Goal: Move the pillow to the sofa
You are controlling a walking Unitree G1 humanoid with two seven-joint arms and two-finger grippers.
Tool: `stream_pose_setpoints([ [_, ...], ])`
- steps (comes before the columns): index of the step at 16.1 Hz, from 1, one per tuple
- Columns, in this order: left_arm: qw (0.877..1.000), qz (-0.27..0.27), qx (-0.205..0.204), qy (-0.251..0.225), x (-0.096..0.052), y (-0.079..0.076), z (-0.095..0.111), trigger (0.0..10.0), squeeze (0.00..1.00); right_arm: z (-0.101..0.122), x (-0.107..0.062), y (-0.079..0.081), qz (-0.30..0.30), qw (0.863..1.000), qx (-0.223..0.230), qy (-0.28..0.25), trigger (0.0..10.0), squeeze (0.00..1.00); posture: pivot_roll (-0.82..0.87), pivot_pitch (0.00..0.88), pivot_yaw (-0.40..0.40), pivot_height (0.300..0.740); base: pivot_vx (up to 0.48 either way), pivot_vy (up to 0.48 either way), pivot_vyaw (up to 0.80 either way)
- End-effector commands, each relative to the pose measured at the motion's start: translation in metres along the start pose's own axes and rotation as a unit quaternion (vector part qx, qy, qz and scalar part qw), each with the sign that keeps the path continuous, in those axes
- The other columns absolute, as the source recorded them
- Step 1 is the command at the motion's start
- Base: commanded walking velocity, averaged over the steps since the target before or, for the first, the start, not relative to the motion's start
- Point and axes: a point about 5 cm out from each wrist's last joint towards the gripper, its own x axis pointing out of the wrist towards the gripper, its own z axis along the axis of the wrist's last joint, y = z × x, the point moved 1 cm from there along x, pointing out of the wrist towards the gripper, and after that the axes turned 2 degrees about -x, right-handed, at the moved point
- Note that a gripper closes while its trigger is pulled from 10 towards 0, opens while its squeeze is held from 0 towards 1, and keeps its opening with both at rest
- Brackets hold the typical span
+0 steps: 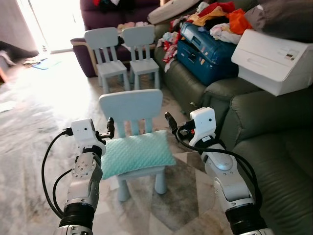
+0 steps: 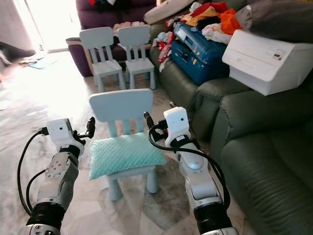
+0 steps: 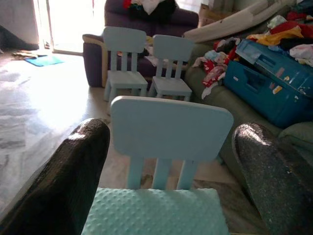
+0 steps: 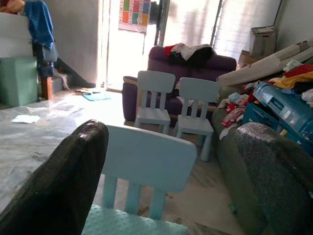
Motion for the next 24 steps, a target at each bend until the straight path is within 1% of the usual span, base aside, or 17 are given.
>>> stream_pose_setpoints([
  [1,1.0,-0.004,-0.002,-0.014,0.0019,0.0001,0.0076,10.0,0.0,0.0047,0.0028,0.0015,0.006,1.0,0.0,-0.009,10.0,0.0,-0.2,0.0,0.027,0.74,0.465,0.0,0.0],
  [10,1.0,-0.007,-0.007,-0.011,0.0009,-0.0007,0.0066,10.0,0.0,0.0039,0.0013,0.0014,0.006,1.0,-0.001,-0.008,10.0,0.0,-0.2,0.0,0.026,0.74,0.462,0.0,0.0],
  [13,1.0,0.007,-0.012,-0.006,0.0009,0.0021,0.0053,10.0,0.0,0.0022,0.0007,0.0012,0.005,1.0,-0.001,-0.005,10.0,0.0,-0.2,0.0,0.025,0.74,0.395,0.097,0.0],
  [16,1.0,0.014,-0.013,-0.007,0.0014,0.0013,0.0058,10.0,0.0,0.0014,-0.0001,0.0005,0.005,1.0,-0.004,-0.003,10.0,0.0,-0.2,0.0,0.025,0.74,0.0,0.0,0.0],
  [18,1.0,0.017,-0.013,-0.005,0.0017,0.0013,0.0052,10.0,0.0,0.0014,0.0,0.0008,0.005,1.0,-0.009,-0.003,10.0,0.0,-0.2,0.0,0.026,0.74,0.0,0.0,0.7],
  [24,0.999,0.029,-0.031,0.004,0.0038,0.0025,0.0042,10.0,0.0,-0.0001,0.0,0.0008,0.002,1.0,-0.006,0.0,10.0,0.0,-0.2,0.0,0.028,0.74,0.0,0.0,0.79],
])
